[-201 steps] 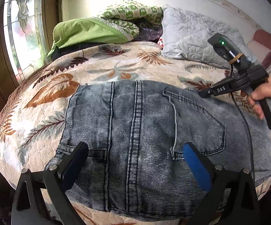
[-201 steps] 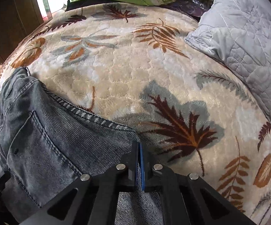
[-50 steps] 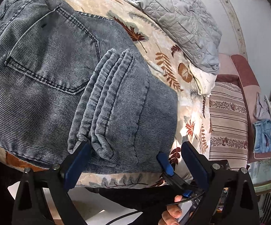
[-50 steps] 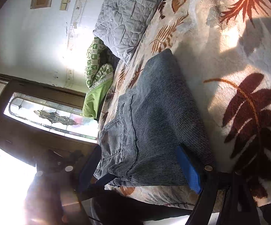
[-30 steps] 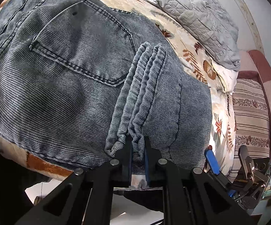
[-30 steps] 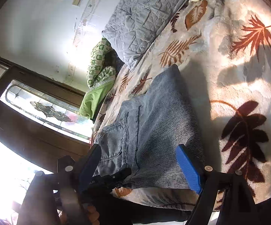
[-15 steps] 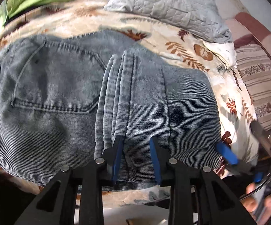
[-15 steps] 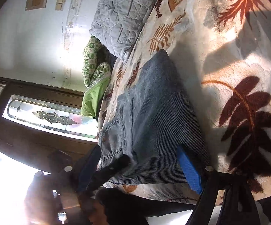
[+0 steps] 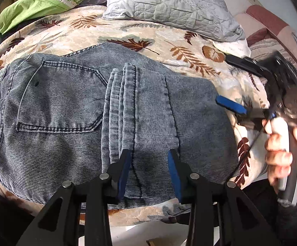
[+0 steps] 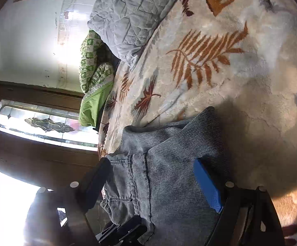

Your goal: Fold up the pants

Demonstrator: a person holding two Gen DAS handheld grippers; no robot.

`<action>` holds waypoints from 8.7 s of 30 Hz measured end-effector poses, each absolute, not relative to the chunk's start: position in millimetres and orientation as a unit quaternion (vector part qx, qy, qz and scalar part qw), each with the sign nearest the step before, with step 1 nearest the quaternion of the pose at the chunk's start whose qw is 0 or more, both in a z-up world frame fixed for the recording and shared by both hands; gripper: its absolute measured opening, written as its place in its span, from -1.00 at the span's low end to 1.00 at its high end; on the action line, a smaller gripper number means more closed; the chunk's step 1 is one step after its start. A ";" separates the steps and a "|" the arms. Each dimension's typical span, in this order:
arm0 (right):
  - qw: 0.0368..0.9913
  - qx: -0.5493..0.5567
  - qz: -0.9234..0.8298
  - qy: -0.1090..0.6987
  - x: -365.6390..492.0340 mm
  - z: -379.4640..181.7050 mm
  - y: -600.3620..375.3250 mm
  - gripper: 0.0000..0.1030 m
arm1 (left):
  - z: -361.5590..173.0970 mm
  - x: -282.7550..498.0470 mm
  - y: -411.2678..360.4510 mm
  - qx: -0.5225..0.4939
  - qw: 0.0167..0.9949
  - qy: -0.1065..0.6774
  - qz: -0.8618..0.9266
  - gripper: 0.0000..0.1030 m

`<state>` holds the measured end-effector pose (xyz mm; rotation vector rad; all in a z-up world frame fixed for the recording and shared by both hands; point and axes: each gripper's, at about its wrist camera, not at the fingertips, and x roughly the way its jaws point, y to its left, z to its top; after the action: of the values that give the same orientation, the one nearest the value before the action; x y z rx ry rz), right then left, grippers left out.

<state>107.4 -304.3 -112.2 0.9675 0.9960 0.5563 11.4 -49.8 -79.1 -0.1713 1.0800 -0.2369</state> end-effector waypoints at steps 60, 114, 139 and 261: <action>0.792 0.308 0.235 0.471 -4.8 -94.9 -277.9 0.67 | -76.6 27.5 -38.9 -0.065 0.879 0.465 -0.085 0.51; 0.826 0.230 0.235 0.459 26.4 -108.2 -234.8 0.69 | -106.2 -35.3 186.6 -0.462 0.784 0.410 0.069 0.62; 0.828 0.231 0.241 0.452 24.9 -112.6 -237.1 0.71 | -108.2 -22.5 180.9 -0.421 0.806 0.410 0.067 0.73; 0.802 0.318 0.095 0.497 -6.9 -110.4 -282.3 -0.39 | -85.4 -7.2 6.4 -0.082 0.895 0.434 -0.052 0.37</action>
<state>-6.9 -282.3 -110.4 0.6812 1.0645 0.2035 -7.2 6.4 -85.4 -0.1709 0.9002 -0.1083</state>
